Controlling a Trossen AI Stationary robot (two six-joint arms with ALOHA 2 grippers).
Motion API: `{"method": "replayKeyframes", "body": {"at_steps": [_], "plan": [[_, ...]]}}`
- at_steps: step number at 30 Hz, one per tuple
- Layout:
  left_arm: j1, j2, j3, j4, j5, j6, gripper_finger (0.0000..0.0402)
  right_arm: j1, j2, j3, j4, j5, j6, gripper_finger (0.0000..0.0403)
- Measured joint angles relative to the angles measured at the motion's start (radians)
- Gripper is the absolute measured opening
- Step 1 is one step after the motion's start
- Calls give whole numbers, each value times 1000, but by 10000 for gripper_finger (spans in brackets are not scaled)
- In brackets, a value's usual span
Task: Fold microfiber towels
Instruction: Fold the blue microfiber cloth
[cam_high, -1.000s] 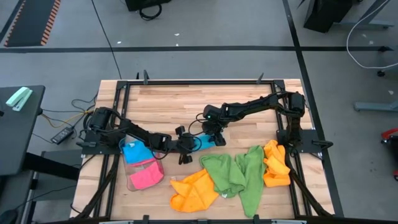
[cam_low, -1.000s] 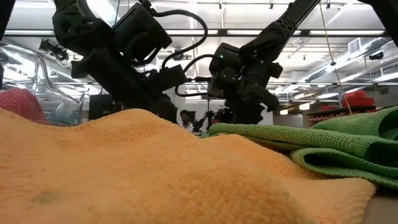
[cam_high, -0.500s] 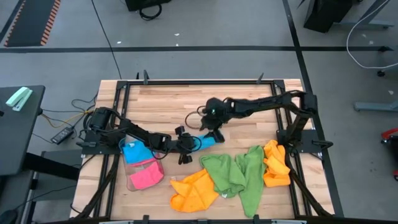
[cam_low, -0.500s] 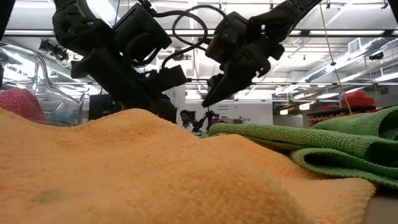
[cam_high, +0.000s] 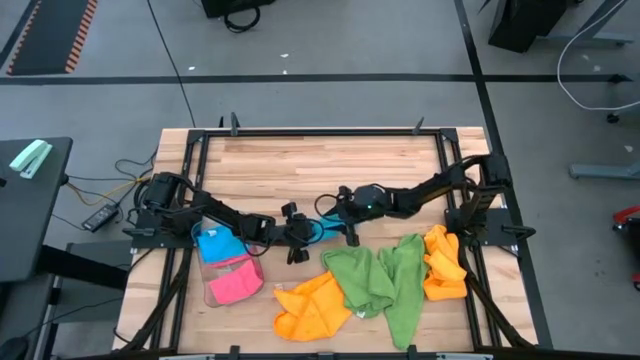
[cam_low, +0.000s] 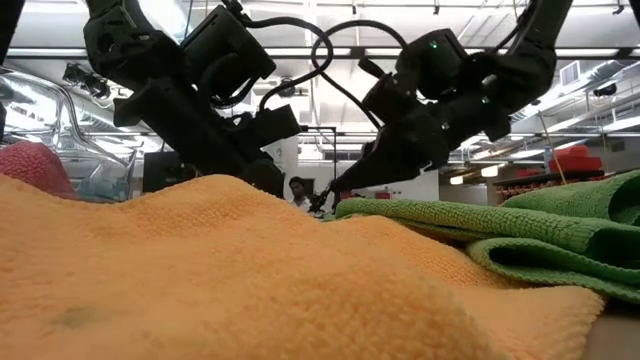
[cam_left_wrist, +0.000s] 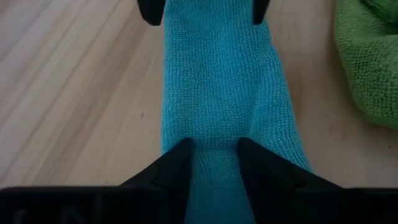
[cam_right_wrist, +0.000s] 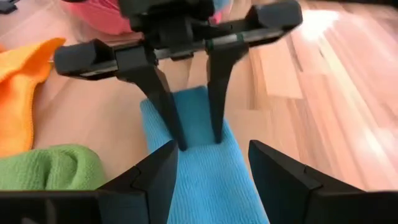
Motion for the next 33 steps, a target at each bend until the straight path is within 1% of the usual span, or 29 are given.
{"method": "replayKeyframes", "body": {"at_steps": [4, 6, 9, 11, 17, 23, 27, 33], "plan": [[1, 0, -1, 3, -3, 0, 158, 9, 13, 0, -27, 24, 4, 206], [1, 0, -1, 5, -3, 0, 163, 15, 24, 5, -8, 32, 4, 206], [1, 0, -1, 5, -4, 0, 168, 26, 45, 5, -48, 83, 4, 206], [1, 0, -1, 4, -3, 0, 169, 30, 59, 2, -109, 113, 9, 206], [1, 0, 0, 3, -3, 0, 173, 21, 58, 5, -147, 109, 28, 206], [1, 0, 0, 2, -3, 1, 194, 19, 58, 5, -156, 101, 45, 209], [1, 0, 0, 2, -3, 0, 209, 19, 58, 6, -173, 90, 50, 235], [-1, 0, 0, 1, -3, -18, 215, 19, 58, 5, -183, 82, 68, 297]]}}
